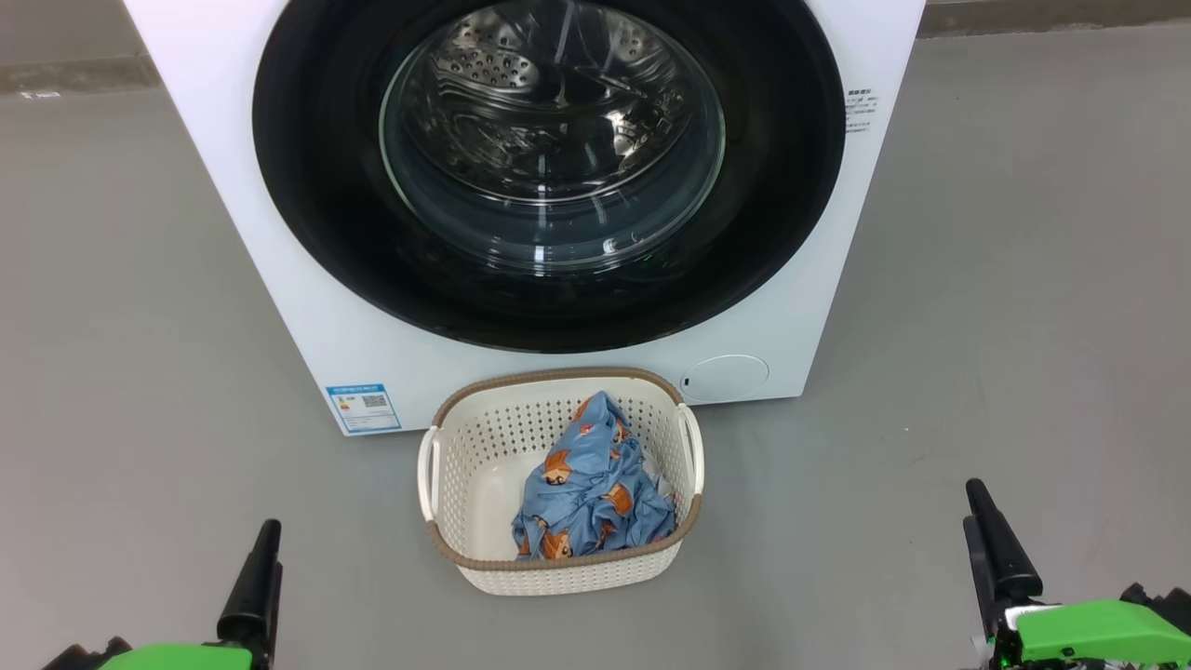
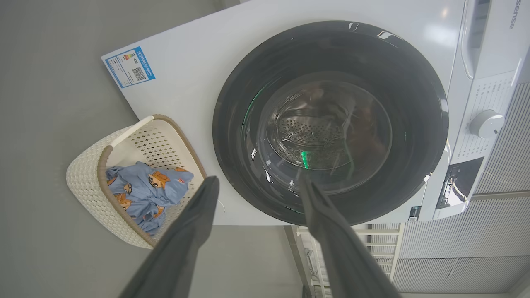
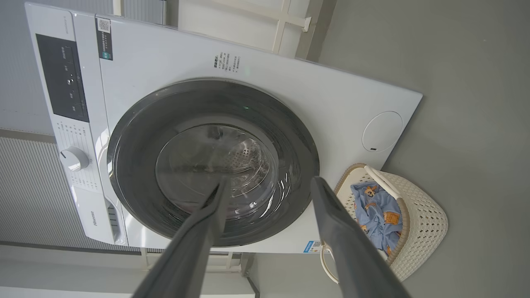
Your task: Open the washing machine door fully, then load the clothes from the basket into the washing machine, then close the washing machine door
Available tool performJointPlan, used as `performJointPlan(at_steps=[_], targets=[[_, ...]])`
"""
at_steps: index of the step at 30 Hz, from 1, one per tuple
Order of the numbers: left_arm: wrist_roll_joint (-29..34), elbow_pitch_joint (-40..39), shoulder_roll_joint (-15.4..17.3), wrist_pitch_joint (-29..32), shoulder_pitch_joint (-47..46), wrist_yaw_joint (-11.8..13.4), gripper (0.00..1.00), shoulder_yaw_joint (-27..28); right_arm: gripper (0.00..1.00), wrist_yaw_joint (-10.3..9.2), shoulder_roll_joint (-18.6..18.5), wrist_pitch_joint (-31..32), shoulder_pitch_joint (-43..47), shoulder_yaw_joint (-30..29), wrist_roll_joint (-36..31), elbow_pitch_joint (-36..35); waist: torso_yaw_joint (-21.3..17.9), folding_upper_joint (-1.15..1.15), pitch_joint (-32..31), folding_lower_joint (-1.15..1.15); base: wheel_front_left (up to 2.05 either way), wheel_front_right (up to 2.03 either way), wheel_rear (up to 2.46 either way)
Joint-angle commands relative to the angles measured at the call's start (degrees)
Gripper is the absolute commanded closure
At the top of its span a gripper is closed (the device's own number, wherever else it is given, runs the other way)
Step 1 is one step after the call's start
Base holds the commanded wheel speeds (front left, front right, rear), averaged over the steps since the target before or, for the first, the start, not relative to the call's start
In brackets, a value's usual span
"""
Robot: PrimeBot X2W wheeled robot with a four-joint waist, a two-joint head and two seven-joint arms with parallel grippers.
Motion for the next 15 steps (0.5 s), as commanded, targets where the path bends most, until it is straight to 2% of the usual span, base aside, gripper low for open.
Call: performJointPlan(at_steps=[1,15], targets=[[1.2,-1.9,1.3,-0.6,-2.5,-0.3,0.00,0.3,0.00,0.02,-0.9,-0.5,-3.2,0.7,-1.4,-1.9,0.0,0.00,0.0,-0.01,0.00,0.00,0.00],[12.1,-3.3,3.3,-3.0,-3.1,-0.3,0.00,-1.4,0.00,0.03,-1.9,-2.8,-4.0,2.8,-13.2,-3.3,-0.2,0.00,-0.1,-0.01,0.00,0.00,0.00]])
